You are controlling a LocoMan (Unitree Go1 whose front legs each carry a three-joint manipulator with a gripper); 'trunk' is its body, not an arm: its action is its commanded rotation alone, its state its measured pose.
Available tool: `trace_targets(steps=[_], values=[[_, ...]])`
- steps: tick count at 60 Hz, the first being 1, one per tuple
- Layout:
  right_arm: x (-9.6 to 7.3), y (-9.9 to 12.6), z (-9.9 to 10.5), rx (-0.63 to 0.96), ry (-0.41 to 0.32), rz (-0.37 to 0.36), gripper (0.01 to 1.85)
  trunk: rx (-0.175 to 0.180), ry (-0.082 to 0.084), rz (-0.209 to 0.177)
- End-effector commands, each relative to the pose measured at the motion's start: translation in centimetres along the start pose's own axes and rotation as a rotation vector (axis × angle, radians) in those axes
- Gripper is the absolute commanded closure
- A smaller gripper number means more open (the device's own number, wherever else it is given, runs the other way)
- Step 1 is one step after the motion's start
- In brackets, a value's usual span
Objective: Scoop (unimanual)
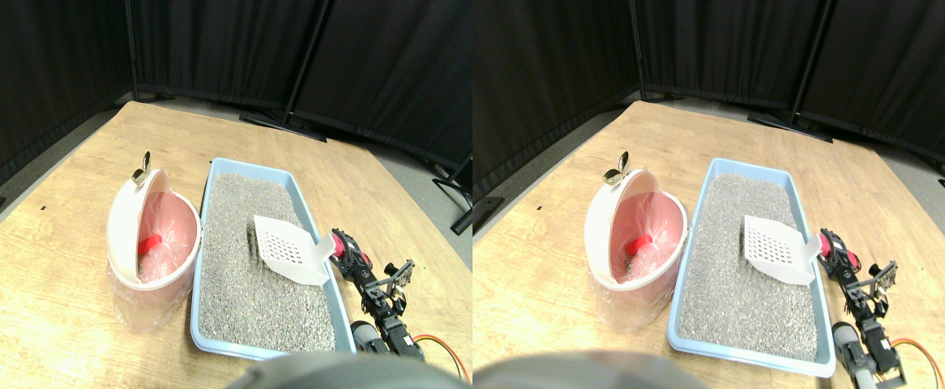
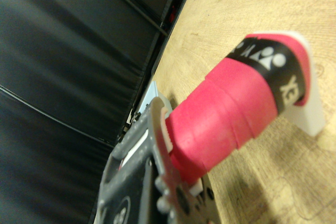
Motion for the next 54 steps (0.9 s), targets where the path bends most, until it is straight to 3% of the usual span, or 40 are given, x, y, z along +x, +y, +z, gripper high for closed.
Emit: trace_targets(steps=[1,9,12,19,30,39,54], values=[[-0.2,-0.4,-1.3,0.011,0.028,-0.001,1.81,-0.004,0.008,0.006],[-0.3,-0.9,-1.7,0.007,0.033,-0.026,1.81,0.003,0.012,0.000],[-0.4,-1.2,-1.6,-0.026,0.074,-0.072,1.79,0.004,0.013,-0.002],[-0.6,-1.5,-0.4,-0.057,0.166,-0.090,1.11,0.007,0.016,-0.006],[-1.4,-0.9,1.6,-0.020,0.216,-0.040,0.56,0.011,0.017,-0.013],[-2.0,-0.1,2.7,0.003,0.207,0.028,0.42,0.015,0.014,-0.015],[-3.3,0.7,4.3,0.011,0.177,0.062,0.48,0.023,0.016,-0.031]])
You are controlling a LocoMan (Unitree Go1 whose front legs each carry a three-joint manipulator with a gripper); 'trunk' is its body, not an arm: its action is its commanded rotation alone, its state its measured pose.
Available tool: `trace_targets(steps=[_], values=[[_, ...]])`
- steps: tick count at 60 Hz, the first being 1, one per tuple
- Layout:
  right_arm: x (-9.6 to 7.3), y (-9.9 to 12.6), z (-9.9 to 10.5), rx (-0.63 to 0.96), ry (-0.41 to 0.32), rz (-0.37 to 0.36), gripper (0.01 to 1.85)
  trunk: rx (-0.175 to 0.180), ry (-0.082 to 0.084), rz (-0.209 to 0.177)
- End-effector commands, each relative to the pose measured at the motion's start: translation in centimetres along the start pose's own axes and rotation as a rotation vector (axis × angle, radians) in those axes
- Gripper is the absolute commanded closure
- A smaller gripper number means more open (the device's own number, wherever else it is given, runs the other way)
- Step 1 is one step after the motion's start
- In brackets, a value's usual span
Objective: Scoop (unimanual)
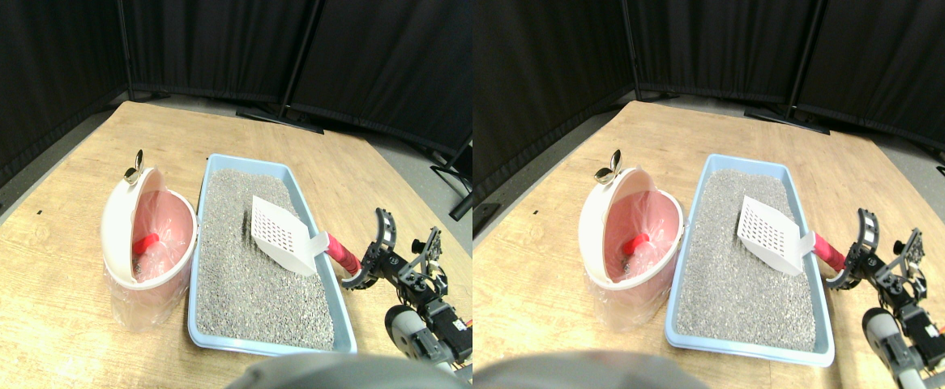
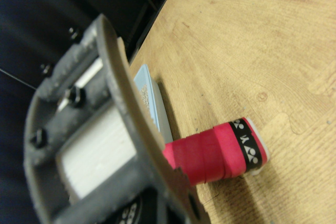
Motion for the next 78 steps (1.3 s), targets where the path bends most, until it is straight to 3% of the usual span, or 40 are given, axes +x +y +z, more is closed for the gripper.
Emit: trace_targets(steps=[1,6,12,20,22,25,27,31,33,38,41,56,62,74,75,78], values=[[-0.6,1.0,1.2,-0.028,-0.059,0.044,0.49,-0.007,0.006,-0.007],[-1.2,1.2,1.6,-0.035,-0.076,0.042,0.54,-0.003,0.007,-0.014],[-1.9,1.1,1.8,-0.032,-0.102,0.038,0.72,0.003,0.007,-0.028],[-2.8,0.5,1.6,-0.033,-0.200,0.092,1.18,0.013,0.005,-0.051],[-2.8,0.4,1.6,-0.036,-0.206,0.093,1.22,0.017,0.007,-0.059],[-3.1,0.2,1.4,-0.036,-0.235,0.088,1.44,0.020,0.007,-0.064],[-3.1,0.2,1.4,-0.035,-0.237,0.088,1.47,0.020,0.007,-0.064],[-3.6,-0.1,1.3,-0.018,-0.264,0.077,1.75,0.025,0.007,-0.076],[-3.6,-0.1,1.2,-0.022,-0.273,0.093,1.81,0.026,0.010,-0.079],[-3.8,-0.5,0.8,-0.047,-0.344,0.139,1.81,0.028,0.013,-0.084],[-3.9,-0.5,0.7,-0.046,-0.335,0.093,1.81,0.030,0.014,-0.086],[-4.9,-1.3,-1.0,-0.148,-0.417,0.102,1.81,0.034,0.020,-0.098],[-5.6,-1.3,-1.7,-0.163,-0.411,0.058,1.81,0.034,0.020,-0.098],[-6.3,-1.2,-2.8,-0.152,-0.419,0.036,1.81,0.034,0.020,-0.098],[-6.3,-1.2,-2.8,-0.152,-0.419,0.036,1.81,0.051,0.025,-0.117],[-6.4,-1.2,-3.0,-0.146,-0.419,0.030,1.81,0.054,0.028,-0.119]])
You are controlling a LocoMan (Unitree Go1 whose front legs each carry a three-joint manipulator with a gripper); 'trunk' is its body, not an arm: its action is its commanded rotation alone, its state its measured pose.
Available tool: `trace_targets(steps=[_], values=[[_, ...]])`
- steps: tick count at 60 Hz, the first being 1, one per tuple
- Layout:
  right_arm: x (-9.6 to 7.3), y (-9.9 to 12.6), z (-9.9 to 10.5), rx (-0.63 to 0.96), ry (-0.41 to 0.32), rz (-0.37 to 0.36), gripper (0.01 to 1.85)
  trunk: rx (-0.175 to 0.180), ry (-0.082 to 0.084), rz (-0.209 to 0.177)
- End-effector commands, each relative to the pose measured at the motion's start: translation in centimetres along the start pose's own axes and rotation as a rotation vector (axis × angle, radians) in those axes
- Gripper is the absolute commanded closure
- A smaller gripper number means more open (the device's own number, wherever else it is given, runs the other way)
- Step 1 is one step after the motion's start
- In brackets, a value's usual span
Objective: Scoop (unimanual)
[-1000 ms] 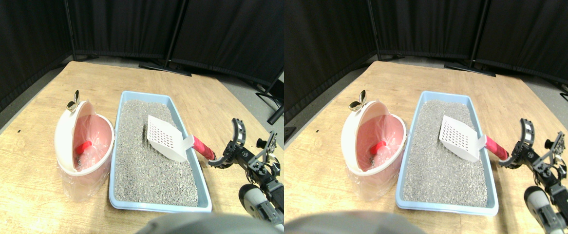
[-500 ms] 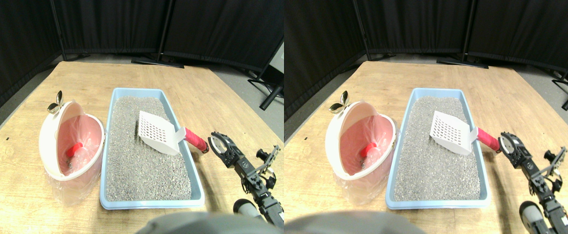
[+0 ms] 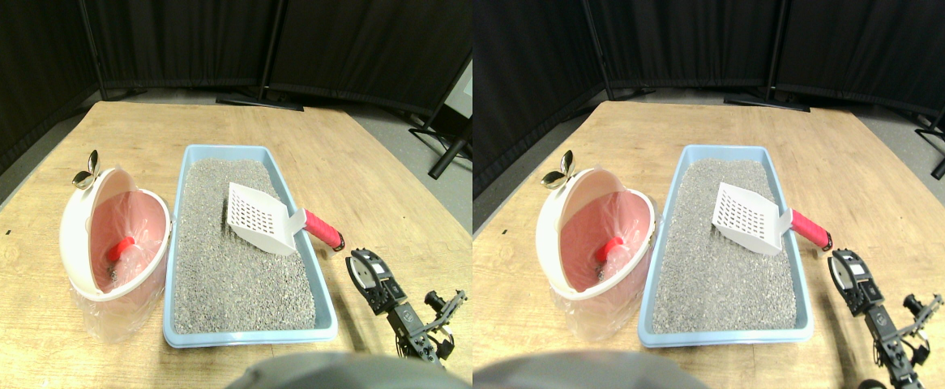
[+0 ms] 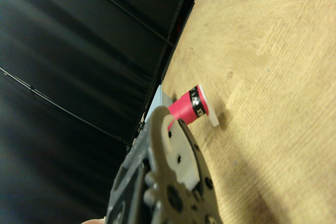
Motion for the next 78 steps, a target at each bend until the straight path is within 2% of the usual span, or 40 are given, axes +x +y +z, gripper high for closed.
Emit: trace_targets(steps=[1,18,36,66,78], values=[[-0.1,0.5,0.7,0.014,-0.041,0.000,1.81,-0.004,-0.002,-0.025],[0.2,0.5,0.8,0.009,-0.057,-0.001,1.81,0.003,0.004,-0.036],[0.7,0.6,1.3,-0.010,-0.044,-0.015,1.81,0.002,0.001,-0.033],[1.4,0.4,1.6,-0.030,-0.060,0.019,1.81,-0.005,0.000,-0.039],[1.4,0.6,1.6,-0.031,-0.052,-0.005,1.81,-0.004,-0.001,-0.039]])
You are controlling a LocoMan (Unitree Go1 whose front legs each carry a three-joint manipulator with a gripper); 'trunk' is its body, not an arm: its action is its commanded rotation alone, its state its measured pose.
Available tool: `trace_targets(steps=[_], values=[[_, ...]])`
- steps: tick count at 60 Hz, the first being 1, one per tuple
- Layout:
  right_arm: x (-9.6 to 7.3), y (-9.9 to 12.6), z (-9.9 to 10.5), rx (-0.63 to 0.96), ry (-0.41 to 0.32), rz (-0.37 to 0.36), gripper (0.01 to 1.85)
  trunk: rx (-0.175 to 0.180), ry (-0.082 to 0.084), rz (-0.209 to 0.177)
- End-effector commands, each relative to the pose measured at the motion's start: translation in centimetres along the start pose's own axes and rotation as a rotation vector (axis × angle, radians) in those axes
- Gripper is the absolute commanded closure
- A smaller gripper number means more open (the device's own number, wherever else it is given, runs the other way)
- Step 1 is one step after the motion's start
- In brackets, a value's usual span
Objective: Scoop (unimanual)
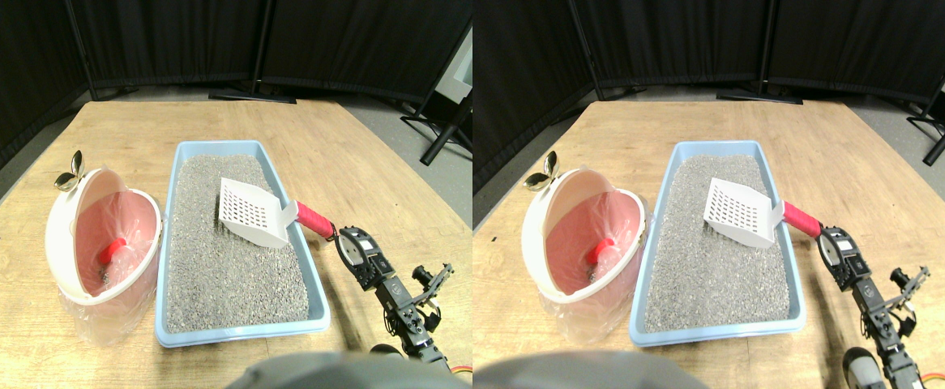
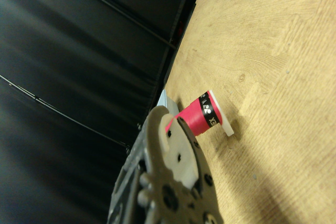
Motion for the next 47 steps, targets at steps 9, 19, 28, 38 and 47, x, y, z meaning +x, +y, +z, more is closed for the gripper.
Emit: trace_targets(steps=[9,19,28,38,47], values=[[0.24,0.28,0.61,-0.010,-0.038,0.002,1.81,-0.019,-0.012,-0.007],[0.30,0.30,0.56,-0.018,-0.035,0.003,1.81,-0.019,-0.015,-0.007],[0.26,0.30,0.56,-0.005,-0.036,0.009,1.81,-0.018,-0.016,-0.009],[0.12,0.41,0.65,-0.017,-0.037,0.004,1.81,-0.021,-0.017,-0.006],[0.00,0.49,0.75,-0.008,-0.035,0.006,1.81,-0.021,-0.020,-0.005]])
